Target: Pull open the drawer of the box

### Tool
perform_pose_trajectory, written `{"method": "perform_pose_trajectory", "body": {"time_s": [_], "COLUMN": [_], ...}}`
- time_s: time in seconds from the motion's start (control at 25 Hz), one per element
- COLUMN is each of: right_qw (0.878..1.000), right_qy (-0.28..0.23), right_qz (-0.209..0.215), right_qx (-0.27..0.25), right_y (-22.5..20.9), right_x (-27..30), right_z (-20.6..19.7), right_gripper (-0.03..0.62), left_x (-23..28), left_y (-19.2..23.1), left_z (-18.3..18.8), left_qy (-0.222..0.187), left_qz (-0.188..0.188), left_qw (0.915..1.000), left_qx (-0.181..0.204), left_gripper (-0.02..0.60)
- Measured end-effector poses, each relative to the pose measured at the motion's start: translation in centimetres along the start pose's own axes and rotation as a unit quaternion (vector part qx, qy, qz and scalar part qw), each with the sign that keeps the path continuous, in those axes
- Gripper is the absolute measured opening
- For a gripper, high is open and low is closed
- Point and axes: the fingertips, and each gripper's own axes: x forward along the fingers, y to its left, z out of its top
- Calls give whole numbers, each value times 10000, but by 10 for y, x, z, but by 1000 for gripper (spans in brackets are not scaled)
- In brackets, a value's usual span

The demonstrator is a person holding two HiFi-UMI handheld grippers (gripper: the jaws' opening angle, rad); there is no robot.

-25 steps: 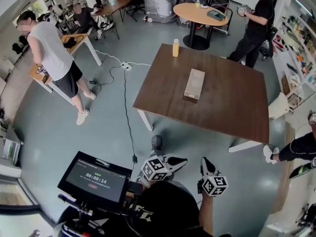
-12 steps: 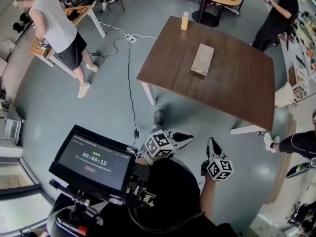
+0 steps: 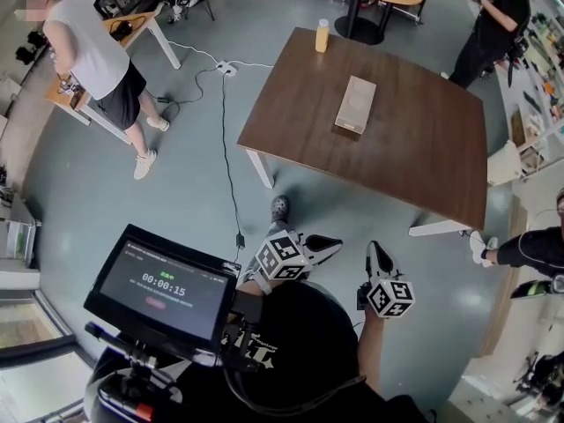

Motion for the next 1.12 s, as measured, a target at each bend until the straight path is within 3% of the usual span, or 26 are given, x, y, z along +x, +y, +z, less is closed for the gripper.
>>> {"method": "perform_pose_trajectory", "body": {"time_s": [0.6,0.92,1.12], "right_qw": [9998,9994,9991], "right_qy": [82,134,148], "right_qz": [-96,-236,-328], "right_qx": [143,206,220], "right_y": [-30,-47,-45], "right_x": [42,84,139], "right_z": [22,47,81], "right_gripper": [-12,-12,-12], "left_x": [24,35,31], "left_y": [44,89,139], "left_z": [25,48,86], "left_qy": [100,197,248], "left_qz": [-95,-212,-376], "left_qw": [9999,9994,9987], "left_qx": [-92,-200,-218], "left_gripper": [5,5,5]}}
